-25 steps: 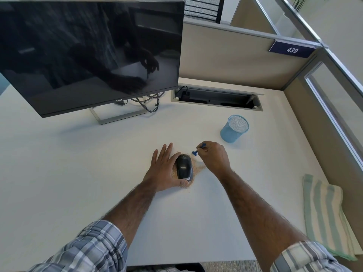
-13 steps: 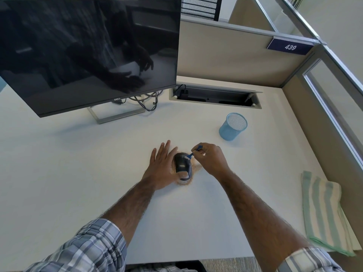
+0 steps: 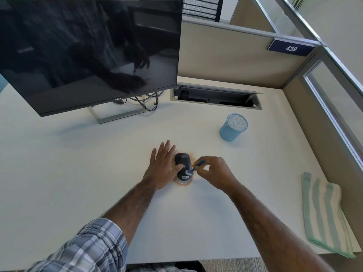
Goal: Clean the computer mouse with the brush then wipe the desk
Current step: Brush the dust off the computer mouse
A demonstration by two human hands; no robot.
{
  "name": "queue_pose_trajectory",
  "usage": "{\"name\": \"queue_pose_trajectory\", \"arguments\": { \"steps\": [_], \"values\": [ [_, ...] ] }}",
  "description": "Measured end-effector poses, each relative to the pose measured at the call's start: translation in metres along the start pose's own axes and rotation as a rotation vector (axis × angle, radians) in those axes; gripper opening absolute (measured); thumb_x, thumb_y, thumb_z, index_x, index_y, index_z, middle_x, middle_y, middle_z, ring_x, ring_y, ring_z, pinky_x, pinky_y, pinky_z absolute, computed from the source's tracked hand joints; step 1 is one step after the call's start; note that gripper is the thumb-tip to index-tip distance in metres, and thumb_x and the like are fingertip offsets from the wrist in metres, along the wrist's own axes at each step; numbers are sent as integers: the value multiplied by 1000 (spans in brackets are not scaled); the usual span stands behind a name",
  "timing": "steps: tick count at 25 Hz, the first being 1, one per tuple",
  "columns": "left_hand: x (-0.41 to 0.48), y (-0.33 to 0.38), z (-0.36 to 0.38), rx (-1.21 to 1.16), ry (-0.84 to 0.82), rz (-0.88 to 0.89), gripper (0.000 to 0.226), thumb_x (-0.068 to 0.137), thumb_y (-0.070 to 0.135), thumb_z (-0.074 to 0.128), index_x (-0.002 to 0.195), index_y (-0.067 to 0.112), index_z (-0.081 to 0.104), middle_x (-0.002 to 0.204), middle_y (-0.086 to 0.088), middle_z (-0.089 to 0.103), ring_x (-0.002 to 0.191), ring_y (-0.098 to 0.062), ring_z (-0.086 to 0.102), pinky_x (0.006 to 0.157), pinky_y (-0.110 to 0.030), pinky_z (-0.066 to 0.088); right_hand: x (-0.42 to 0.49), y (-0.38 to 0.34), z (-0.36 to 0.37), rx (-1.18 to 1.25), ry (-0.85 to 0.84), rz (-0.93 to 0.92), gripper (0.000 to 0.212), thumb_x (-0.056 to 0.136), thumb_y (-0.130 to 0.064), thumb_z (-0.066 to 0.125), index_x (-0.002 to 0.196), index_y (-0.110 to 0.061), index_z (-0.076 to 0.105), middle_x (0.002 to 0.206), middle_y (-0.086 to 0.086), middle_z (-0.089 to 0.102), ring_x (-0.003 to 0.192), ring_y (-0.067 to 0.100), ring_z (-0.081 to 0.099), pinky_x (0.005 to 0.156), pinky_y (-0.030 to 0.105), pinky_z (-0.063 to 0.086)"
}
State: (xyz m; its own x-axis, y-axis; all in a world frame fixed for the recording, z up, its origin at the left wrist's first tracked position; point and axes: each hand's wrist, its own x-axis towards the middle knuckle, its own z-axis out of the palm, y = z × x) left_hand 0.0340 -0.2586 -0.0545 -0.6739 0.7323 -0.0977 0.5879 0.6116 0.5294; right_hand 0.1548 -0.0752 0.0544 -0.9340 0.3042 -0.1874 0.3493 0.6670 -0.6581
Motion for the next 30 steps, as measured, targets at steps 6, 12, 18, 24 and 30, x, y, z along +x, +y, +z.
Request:
{"name": "queue_pose_trajectory", "arguments": {
  "steps": [6, 12, 18, 24, 30],
  "values": [
    [0, 0, 0, -5, 4, 7, 102, 86, 85, -4, 165, 20, 4, 170, 1, -21, 154, -14, -26, 125, -43, -15, -20, -3, 11, -115, 10, -101, 18, 89, -21, 67, 103, -25, 78, 92, -7, 73, 71, 2, 54, 67, 20, 41],
    [-1, 1, -1, -8, -7, 2, 104, 85, 85, -5, 164, 19, 3, 170, 0, -20, 154, -15, -26, 125, -43, -15, -24, -8, 15, -120, 30, -152, 18, 90, -20, 68, 104, -26, 79, 92, -8, 73, 81, 9, 60, 71, 23, 46],
    [-1, 1, 0, -4, -4, 1, 102, 87, 84, -4, 164, 19, 3, 170, -1, -19, 154, -16, -25, 125, -45, -14, -27, -8, 20, -188, 31, -209, 18, 91, -21, 67, 105, -25, 78, 94, -6, 74, 86, 10, 60, 82, 30, 48],
    [-1, 2, 0, -9, -8, -1, 105, 84, 87, -6, 164, 20, 3, 170, 0, -20, 154, -15, -27, 125, -45, -15, -25, -8, 19, -199, 0, -217, 19, 92, -21, 66, 106, -25, 77, 98, -7, 75, 92, 11, 60, 81, 29, 48],
    [-1, 2, -1, -7, -12, -3, 104, 84, 86, -5, 165, 20, 3, 170, 0, -21, 154, -15, -27, 124, -44, -16, -28, -10, 23, -238, -17, -242, 20, 91, -21, 63, 106, -26, 76, 99, -7, 75, 91, 10, 61, 85, 30, 49]
  ]
}}
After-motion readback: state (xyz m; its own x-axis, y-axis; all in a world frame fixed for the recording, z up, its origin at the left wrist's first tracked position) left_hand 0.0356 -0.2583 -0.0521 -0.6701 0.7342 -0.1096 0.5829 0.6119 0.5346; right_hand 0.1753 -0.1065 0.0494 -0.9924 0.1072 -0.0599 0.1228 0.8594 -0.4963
